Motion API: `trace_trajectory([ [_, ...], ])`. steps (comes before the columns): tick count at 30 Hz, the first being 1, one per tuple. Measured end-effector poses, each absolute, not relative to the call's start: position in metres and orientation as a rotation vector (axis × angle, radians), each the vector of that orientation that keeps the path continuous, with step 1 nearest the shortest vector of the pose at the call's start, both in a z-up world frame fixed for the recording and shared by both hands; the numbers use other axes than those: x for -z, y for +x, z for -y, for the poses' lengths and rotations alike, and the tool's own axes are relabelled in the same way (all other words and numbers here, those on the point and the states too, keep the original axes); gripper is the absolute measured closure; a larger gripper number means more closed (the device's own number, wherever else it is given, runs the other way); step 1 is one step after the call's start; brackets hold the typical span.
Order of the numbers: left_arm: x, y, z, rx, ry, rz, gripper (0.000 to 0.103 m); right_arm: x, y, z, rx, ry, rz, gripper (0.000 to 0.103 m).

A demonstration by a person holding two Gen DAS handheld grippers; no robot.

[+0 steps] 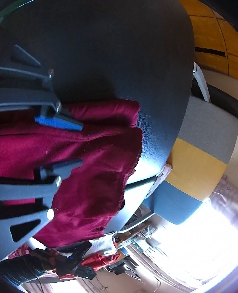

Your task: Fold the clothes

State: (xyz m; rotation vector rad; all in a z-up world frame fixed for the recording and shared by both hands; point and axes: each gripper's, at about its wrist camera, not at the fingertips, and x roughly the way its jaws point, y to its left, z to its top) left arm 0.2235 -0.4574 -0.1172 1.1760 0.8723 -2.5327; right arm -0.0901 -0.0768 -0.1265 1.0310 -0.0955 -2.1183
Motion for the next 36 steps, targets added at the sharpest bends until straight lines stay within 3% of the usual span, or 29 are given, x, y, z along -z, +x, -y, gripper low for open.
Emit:
trace_trajectory([
  [3, 0.118, 0.221, 0.452, 2.529, 1.207, -0.802, 0.096, 0.137, -0.098, 0.087, 2.115, 1.079, 0.022, 0.058],
  [6, 0.110, 0.227, 0.447, 2.533, 1.165, -0.757, 0.097, 0.142, -0.098, 0.092, 2.131, 1.102, -0.040, 0.095],
  [15, 0.094, 0.268, 0.442, 2.567, 1.115, -0.877, 0.098, 0.114, -0.073, 0.059, 2.172, 1.011, 0.035, 0.095],
  [22, 0.112, 0.248, 0.452, 2.526, 1.128, -0.952, 0.094, 0.142, -0.089, 0.072, 2.150, 1.127, 0.015, 0.094],
  [26, 0.101, 0.229, 0.464, 2.571, 1.066, -0.976, 0.081, 0.142, -0.096, 0.067, 2.119, 1.139, 0.128, 0.088],
  [28, 0.103, 0.215, 0.472, 2.559, 1.089, -0.959, 0.080, 0.139, -0.102, 0.068, 2.118, 1.137, 0.156, 0.073],
  [32, 0.115, 0.191, 0.475, 2.522, 1.166, -0.941, 0.085, 0.138, -0.111, 0.076, 2.112, 1.141, 0.147, 0.070],
  [33, 0.116, 0.189, 0.473, 2.522, 1.175, -0.935, 0.098, 0.137, -0.112, 0.080, 2.108, 1.142, 0.131, 0.071],
  [35, 0.113, 0.193, 0.465, 2.543, 1.159, -0.906, 0.103, 0.135, -0.110, 0.089, 2.114, 1.127, 0.059, 0.078],
  [36, 0.111, 0.200, 0.461, 2.555, 1.150, -0.891, 0.103, 0.132, -0.107, 0.090, 2.113, 1.114, 0.036, 0.096],
])
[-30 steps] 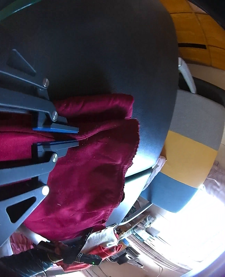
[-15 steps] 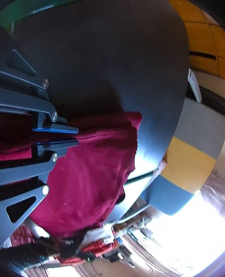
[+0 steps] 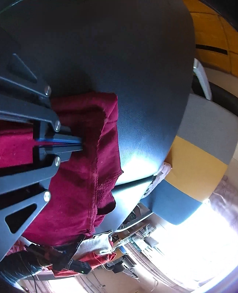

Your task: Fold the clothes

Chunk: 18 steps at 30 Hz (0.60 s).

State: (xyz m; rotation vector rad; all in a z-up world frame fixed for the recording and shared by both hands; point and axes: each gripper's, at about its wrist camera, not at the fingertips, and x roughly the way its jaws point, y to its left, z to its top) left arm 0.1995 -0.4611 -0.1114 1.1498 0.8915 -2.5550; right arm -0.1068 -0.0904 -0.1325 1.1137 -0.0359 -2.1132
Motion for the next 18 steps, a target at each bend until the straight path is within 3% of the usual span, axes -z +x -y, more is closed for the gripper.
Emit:
trace_trajectory([
  [7, 0.096, 0.248, 0.446, 2.590, 1.073, -0.862, 0.103, 0.106, -0.079, 0.064, 2.114, 0.993, 0.106, 0.096],
  [12, 0.097, 0.232, 0.472, 2.522, 1.055, -0.939, 0.103, 0.104, -0.095, 0.075, 2.149, 1.003, 0.114, 0.096],
  [15, 0.103, 0.220, 0.477, 2.499, 1.091, -0.963, 0.084, 0.117, -0.103, 0.081, 2.160, 1.057, 0.114, 0.095],
  [18, 0.110, 0.219, 0.476, 2.492, 1.139, -0.926, 0.078, 0.132, -0.104, 0.080, 2.150, 1.107, 0.147, 0.092],
])
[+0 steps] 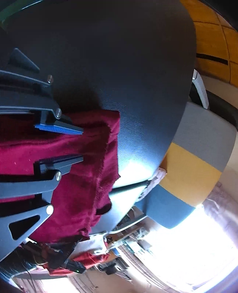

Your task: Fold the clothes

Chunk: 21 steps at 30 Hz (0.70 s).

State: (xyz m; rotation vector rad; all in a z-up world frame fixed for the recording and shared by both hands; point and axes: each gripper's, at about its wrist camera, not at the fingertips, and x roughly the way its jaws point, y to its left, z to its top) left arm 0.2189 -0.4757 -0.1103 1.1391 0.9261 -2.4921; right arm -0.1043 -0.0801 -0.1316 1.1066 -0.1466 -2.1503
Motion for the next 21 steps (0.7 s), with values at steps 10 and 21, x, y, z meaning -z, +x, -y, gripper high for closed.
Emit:
trace_trajectory([
  [10, 0.120, 0.216, 0.458, 2.523, 1.205, -0.822, 0.098, 0.150, -0.104, 0.083, 2.132, 1.136, 0.126, 0.083],
  [21, 0.124, 0.231, 0.468, 2.453, 1.204, -0.771, 0.098, 0.132, -0.092, 0.091, 2.175, 1.058, 0.045, 0.094],
])
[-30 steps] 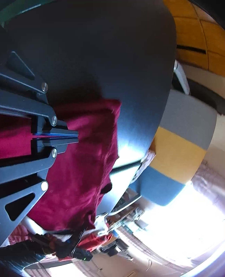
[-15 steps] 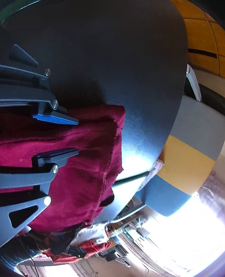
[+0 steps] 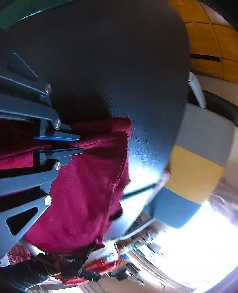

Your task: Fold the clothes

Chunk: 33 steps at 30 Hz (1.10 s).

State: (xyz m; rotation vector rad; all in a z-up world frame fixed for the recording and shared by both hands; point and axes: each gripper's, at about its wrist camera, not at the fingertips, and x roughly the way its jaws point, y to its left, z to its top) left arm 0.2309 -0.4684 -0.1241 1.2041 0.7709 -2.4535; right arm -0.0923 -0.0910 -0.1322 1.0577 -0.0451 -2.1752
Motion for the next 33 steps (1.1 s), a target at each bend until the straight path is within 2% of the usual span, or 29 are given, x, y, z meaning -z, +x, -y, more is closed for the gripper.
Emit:
trace_trajectory([
  [5, 0.117, 0.220, 0.474, 2.341, 1.183, -0.731, 0.092, 0.149, -0.096, 0.091, 2.186, 1.117, 0.050, 0.087],
  [7, 0.100, 0.223, 0.474, 2.301, 1.112, -0.693, 0.092, 0.144, -0.096, 0.088, 2.200, 1.106, 0.050, 0.076],
  [13, 0.060, 0.217, 0.437, 2.473, 0.937, -0.624, 0.086, 0.096, -0.072, 0.080, 2.279, 0.895, -0.028, 0.074],
  [17, 0.072, 0.190, 0.413, 2.535, 0.997, -0.578, 0.086, 0.086, -0.053, 0.107, 2.155, 0.847, -0.117, 0.074],
  [22, 0.095, 0.167, 0.399, 2.507, 1.076, -0.485, 0.086, 0.111, -0.044, 0.153, 2.053, 0.868, -0.308, 0.074],
  [25, 0.118, 0.153, 0.401, 2.470, 1.099, -0.443, 0.079, 0.132, -0.056, 0.171, 2.097, 0.898, -0.410, 0.073],
  [27, 0.135, 0.151, 0.411, 2.489, 1.068, -0.464, 0.074, 0.145, -0.073, 0.167, 2.155, 0.948, -0.398, 0.065],
  [30, 0.142, 0.147, 0.428, 2.525, 1.034, -0.555, 0.073, 0.152, -0.094, 0.161, 2.153, 0.993, -0.270, 0.065],
  [33, 0.145, 0.140, 0.440, 2.543, 1.036, -0.599, 0.073, 0.155, -0.107, 0.162, 2.126, 1.008, -0.218, 0.062],
])
